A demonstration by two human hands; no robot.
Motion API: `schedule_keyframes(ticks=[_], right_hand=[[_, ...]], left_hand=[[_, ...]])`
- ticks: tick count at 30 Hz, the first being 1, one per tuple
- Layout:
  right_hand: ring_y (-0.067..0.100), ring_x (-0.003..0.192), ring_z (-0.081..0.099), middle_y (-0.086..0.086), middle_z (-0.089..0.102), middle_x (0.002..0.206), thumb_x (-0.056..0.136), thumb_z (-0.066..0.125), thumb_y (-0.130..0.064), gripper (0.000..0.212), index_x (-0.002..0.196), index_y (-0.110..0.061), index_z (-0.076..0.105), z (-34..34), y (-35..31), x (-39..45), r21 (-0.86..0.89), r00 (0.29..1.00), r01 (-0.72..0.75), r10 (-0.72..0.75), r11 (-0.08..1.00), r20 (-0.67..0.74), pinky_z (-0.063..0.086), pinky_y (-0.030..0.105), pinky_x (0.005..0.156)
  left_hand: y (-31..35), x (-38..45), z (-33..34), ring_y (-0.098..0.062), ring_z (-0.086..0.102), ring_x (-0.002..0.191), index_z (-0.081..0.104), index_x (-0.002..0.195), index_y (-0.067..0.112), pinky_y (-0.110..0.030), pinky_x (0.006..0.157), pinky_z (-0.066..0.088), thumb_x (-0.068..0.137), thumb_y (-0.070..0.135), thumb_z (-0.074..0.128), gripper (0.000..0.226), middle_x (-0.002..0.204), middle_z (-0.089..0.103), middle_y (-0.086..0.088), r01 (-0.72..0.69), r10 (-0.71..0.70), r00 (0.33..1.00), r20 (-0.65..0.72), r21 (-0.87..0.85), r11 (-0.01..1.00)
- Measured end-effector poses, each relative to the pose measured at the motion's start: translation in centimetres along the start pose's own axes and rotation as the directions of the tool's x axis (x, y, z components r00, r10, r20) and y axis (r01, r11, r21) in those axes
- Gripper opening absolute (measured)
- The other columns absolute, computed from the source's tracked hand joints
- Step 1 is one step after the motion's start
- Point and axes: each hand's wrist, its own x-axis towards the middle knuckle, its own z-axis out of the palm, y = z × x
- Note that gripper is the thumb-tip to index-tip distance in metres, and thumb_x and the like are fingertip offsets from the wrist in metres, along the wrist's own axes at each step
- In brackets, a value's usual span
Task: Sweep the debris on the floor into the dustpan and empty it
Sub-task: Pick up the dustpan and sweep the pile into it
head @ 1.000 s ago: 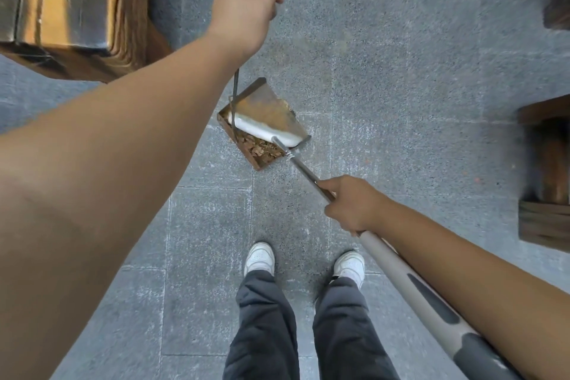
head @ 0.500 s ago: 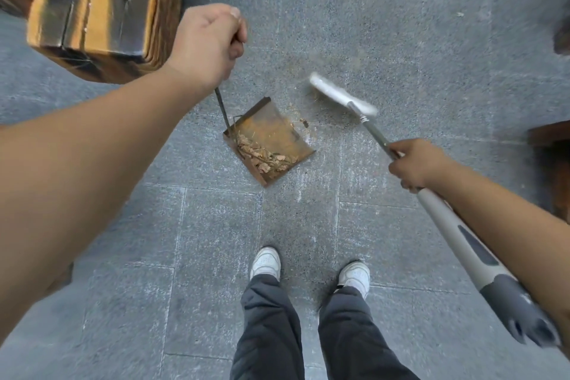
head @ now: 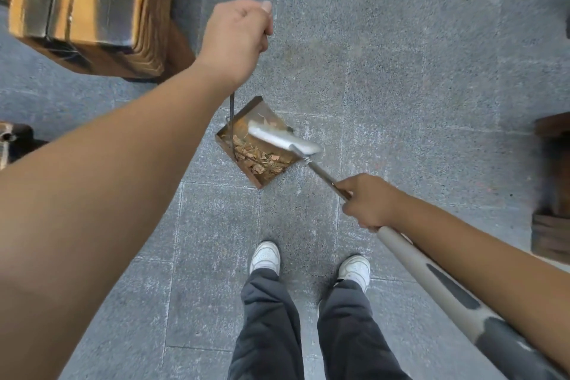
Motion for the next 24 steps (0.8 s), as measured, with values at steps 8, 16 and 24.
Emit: schedule_keyframes(ticks=[8, 16, 24], right_hand=[[0.011, 0.047, 0.051, 0.006, 0.062, 0.076, 0.088, 0.055, -0.007, 0.047, 0.132, -0.019, 0.056, -3.6, 1.7, -4.2, -0.101, 0.990, 0.002, -0.016, 0.995, -0.142, 0.041, 0.019, 0.037], [0.017, 0.056, 0.061, 0.007, 0.061, 0.079, 0.086, 0.054, -0.007, 0.033, 0.119, -0.007, 0.059, -1.5, 0.9, 2.7, -0.105, 0.983, -0.105, 0.087, 0.989, -0.161, 0.041, 0.019, 0.040], [0.006, 0.045, 0.051, 0.001, 0.060, 0.072, 0.085, 0.055, -0.006, 0.050, 0.132, -0.024, 0.058, 1.0, 0.5, -3.8, 0.010, 0.997, 0.072, -0.072, 0.997, 0.032, 0.039, 0.015, 0.037]], left_hand=[[0.7, 0.1, 0.1, -0.007, 0.030, 0.035, 0.050, 0.059, 0.020, -0.018, 0.041, 0.021, 0.093, 0.026, 0.042, 0.036, 0.051, 0.038, 0.000, -0.037, 0.034, 0.998, 0.057, 0.049, 0.998], [-0.1, -0.3, -0.4, -0.006, 0.029, 0.035, 0.050, 0.061, 0.019, -0.016, 0.040, 0.021, 0.096, 0.024, 0.042, 0.036, 0.052, 0.036, 0.000, -0.029, 0.029, 0.999, 0.041, 0.004, 1.000], [0.7, 0.2, 0.8, -0.009, 0.030, 0.037, 0.050, 0.058, 0.022, -0.020, 0.043, 0.020, 0.092, 0.028, 0.044, 0.035, 0.042, 0.040, 0.009, -0.023, 0.021, 1.000, 0.022, 0.063, 0.998]])
